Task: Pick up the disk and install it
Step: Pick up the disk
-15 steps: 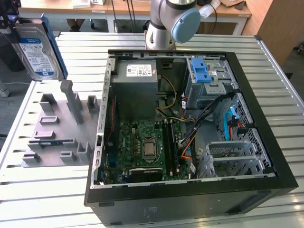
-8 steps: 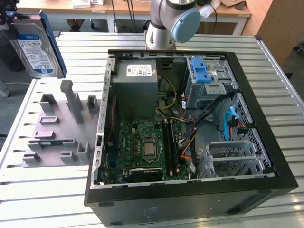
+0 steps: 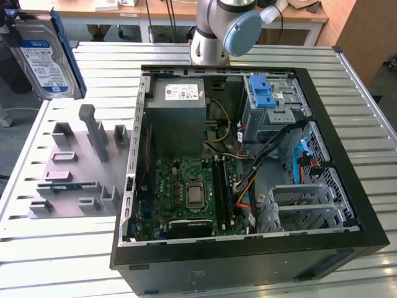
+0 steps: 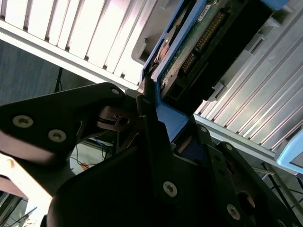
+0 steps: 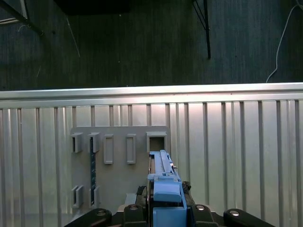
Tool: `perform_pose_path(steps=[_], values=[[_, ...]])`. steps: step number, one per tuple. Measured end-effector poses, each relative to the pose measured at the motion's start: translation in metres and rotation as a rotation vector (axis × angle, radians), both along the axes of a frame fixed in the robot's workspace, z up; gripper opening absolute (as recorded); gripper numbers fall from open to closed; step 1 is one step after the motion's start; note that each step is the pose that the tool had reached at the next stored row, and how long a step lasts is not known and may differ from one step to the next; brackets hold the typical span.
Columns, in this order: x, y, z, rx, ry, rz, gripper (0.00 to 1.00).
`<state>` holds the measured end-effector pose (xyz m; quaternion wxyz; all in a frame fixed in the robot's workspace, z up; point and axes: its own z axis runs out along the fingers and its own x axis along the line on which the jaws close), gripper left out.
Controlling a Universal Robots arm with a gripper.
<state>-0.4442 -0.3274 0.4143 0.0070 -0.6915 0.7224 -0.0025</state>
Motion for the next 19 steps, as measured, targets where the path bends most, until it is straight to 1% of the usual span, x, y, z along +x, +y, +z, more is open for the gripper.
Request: perform_pose_path(steps=[3, 9, 19], values=[[0.0, 0.0, 0.0027, 0.0, -0.0002, 0.0, 0.36], [0.0, 0.0, 0.0109, 0.0, -0.0003, 0.0, 0.36], [0.0, 0.0, 0.028, 0.0, -0.0003, 0.0, 0.36]])
